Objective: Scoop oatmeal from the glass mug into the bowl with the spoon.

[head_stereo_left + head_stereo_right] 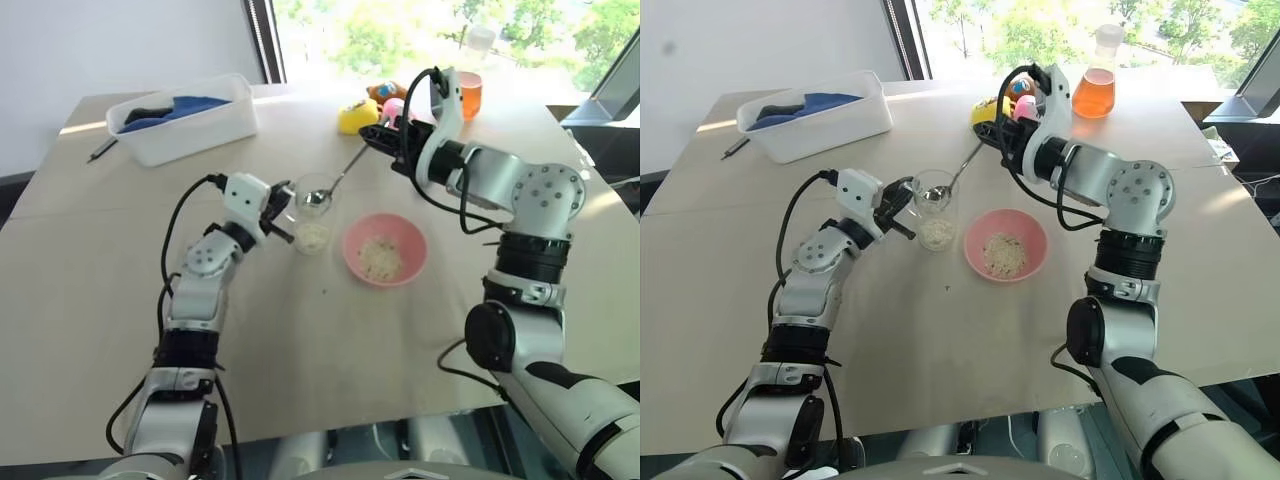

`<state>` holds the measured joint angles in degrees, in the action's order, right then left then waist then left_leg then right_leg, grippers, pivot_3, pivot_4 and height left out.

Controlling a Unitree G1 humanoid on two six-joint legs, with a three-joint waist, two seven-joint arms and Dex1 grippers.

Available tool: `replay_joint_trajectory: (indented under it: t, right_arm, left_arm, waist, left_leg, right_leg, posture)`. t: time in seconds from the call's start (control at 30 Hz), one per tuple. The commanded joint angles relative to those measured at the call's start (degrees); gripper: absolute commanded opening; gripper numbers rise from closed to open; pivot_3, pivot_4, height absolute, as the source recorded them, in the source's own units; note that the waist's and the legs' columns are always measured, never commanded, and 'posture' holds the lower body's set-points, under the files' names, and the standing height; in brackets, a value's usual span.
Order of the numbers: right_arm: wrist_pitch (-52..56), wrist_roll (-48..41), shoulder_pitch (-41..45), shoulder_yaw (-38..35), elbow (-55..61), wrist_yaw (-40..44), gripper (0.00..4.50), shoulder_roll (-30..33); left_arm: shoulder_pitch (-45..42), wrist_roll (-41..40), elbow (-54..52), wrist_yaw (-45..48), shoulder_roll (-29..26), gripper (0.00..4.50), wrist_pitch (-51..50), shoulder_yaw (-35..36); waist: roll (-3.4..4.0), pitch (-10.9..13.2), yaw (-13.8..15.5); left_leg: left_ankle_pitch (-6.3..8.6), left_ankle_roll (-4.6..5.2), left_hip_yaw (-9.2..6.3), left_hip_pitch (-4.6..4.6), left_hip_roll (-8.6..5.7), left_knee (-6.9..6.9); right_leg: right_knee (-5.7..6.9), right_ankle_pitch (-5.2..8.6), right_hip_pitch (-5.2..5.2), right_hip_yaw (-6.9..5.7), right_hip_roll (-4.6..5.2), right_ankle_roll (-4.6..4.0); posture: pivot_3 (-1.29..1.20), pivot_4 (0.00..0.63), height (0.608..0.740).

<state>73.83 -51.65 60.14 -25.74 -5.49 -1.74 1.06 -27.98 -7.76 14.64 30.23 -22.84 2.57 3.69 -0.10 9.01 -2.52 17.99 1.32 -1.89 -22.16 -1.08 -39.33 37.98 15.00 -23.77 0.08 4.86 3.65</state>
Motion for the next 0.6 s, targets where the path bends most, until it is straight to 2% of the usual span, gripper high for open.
replay_joint_trajectory:
  t: [0.03,0.4,0.6]
  right_arm:
    - [0.5,-2.5,1.9,-3.7,1.9,-5.7,0.0,-0.6]
    - [1.4,-12.6,3.2,-12.0,0.8,-21.6,0.0,-3.0]
    - [-0.3,-20.9,2.3,-13.8,0.7,-30.5,0.0,-4.2]
  left_arm:
    - [-1.3,0.7,0.3,-0.2,0.0,0.11,3.2,0.1]
    - [-3.6,1.7,5.4,-3.3,1.5,0.11,12.0,0.6]
    - [-4.5,1.9,8.4,-5.6,3.3,0.11,15.9,0.9]
  waist:
    - [0.0,0.0,0.0]
    - [0.0,0.0,0.0]
    - [0.0,0.0,-0.1]
  left_leg:
    - [0.0,0.0,0.01,0.0,0.0,0.0]
    - [-0.01,0.0,0.01,-0.01,-0.01,-0.01]
    - [-0.01,0.01,0.02,-0.03,-0.01,0.0]
  right_leg:
    - [0.0,0.0,0.0,0.0,0.0,0.0]
    - [0.07,0.0,0.0,0.01,0.0,0.0]
    - [0.08,0.0,0.0,0.0,0.0,0.0]
  posture:
    - [0.0,0.15,0.74]
    - [0.0,0.15,0.74]
    - [0.0,0.15,0.74]
